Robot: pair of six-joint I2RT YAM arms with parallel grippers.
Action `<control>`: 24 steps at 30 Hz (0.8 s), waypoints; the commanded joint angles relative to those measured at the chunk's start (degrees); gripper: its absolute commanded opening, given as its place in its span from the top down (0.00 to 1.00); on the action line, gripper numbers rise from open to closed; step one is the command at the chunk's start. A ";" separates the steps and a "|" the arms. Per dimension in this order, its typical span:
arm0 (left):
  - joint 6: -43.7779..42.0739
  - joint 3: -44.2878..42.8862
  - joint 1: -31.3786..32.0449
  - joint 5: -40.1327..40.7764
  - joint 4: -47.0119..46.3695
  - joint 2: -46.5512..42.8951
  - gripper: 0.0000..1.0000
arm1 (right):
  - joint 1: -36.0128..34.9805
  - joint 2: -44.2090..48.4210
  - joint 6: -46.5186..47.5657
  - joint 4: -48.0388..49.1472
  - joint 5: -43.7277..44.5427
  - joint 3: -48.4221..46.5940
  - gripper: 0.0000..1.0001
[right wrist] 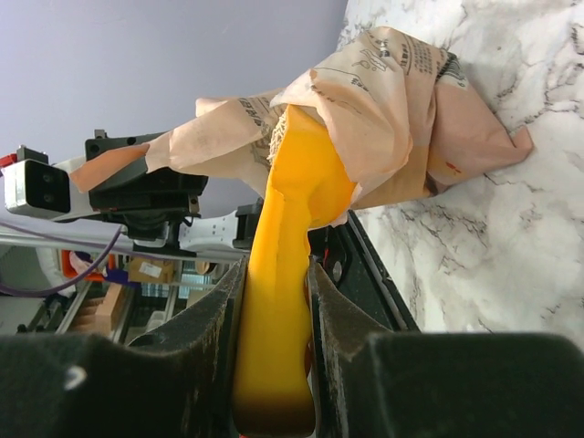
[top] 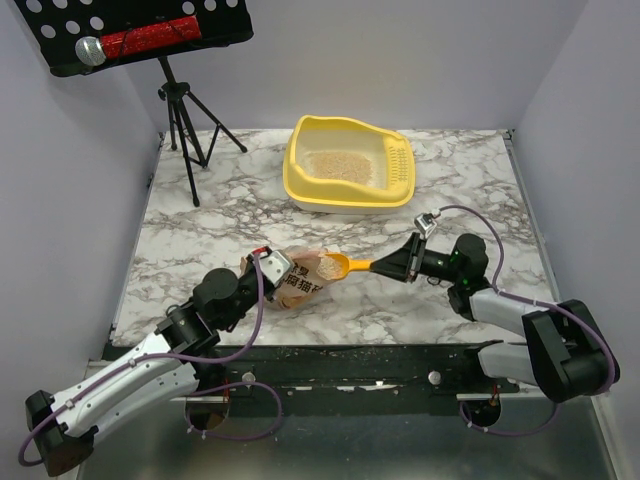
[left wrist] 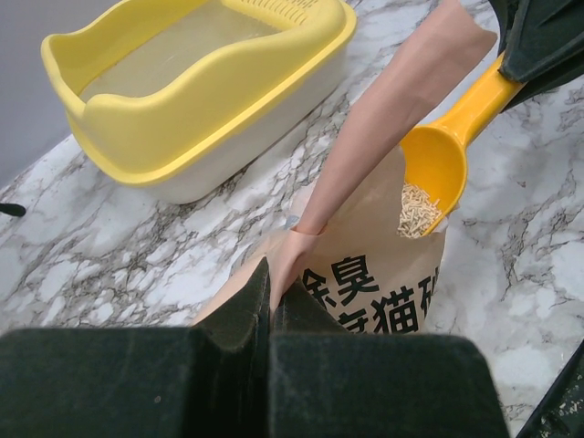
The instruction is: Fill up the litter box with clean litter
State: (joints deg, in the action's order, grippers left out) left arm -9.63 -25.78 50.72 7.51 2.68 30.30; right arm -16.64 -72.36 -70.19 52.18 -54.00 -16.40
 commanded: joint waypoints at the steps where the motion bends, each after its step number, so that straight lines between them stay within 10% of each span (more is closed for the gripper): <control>1: 0.66 0.38 1.05 -2.41 -4.52 0.02 1.00 | 2.40 1.96 1.20 -0.59 -1.37 2.34 0.99; 24: 0.40 0.73 1.05 -2.32 -5.40 -2.53 1.00 | 4.78 13.82 -4.07 -1.64 1.00 10.69 0.99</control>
State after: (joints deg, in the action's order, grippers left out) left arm -9.63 -24.93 51.40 6.63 1.89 29.39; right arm -12.36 -60.73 -72.97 51.66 -53.60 -6.87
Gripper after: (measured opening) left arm 0.019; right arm 0.346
